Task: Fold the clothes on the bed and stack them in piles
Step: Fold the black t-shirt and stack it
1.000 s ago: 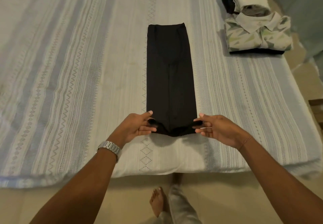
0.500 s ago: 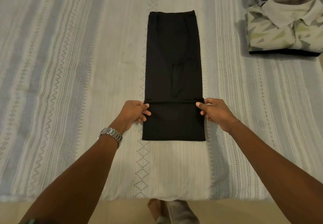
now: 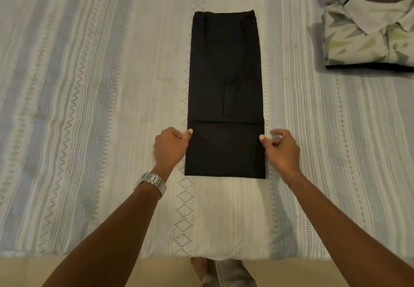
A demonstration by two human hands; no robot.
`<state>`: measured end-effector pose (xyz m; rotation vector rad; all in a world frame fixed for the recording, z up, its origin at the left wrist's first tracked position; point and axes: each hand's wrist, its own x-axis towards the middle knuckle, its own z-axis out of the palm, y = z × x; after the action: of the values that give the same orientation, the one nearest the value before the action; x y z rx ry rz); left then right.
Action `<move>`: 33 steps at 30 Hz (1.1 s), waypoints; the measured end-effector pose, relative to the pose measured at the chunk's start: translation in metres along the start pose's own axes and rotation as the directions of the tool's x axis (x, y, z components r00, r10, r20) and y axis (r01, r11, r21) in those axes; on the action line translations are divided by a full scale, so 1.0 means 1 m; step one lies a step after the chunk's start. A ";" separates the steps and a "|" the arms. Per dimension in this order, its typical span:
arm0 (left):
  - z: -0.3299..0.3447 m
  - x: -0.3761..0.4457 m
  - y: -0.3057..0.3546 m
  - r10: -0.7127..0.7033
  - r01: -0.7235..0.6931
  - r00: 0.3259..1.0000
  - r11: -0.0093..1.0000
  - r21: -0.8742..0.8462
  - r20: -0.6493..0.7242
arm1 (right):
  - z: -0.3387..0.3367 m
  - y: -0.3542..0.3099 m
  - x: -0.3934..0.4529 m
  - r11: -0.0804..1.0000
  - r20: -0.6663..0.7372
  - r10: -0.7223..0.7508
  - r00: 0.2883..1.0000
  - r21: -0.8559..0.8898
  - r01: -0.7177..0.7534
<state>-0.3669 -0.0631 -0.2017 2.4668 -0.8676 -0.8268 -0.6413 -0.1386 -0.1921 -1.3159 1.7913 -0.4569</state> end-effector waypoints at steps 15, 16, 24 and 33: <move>-0.014 -0.062 -0.036 -0.208 0.369 0.877 0.869 -0.330 0.433 | -0.012 0.046 -0.066 0.879 0.232 0.268 0.935 0.338 -0.336; -0.012 -0.068 -0.043 -0.185 0.353 0.890 0.857 -0.375 0.416 | -0.012 0.049 -0.071 0.880 0.203 0.255 0.945 0.356 -0.314; -0.016 -0.126 -0.080 0.083 0.113 0.943 0.831 -0.545 0.322 | -0.026 0.079 -0.129 0.949 0.163 0.033 0.986 0.306 -0.082; -0.028 -0.177 -0.104 0.086 0.145 0.916 0.839 -0.524 0.391 | -0.046 0.101 -0.174 0.978 0.269 -0.015 0.963 0.206 -0.042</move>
<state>-0.4160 0.1350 -0.1663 1.8353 -0.5990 -1.4070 -0.7224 0.0496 -0.1652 -1.1576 1.4829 -0.4248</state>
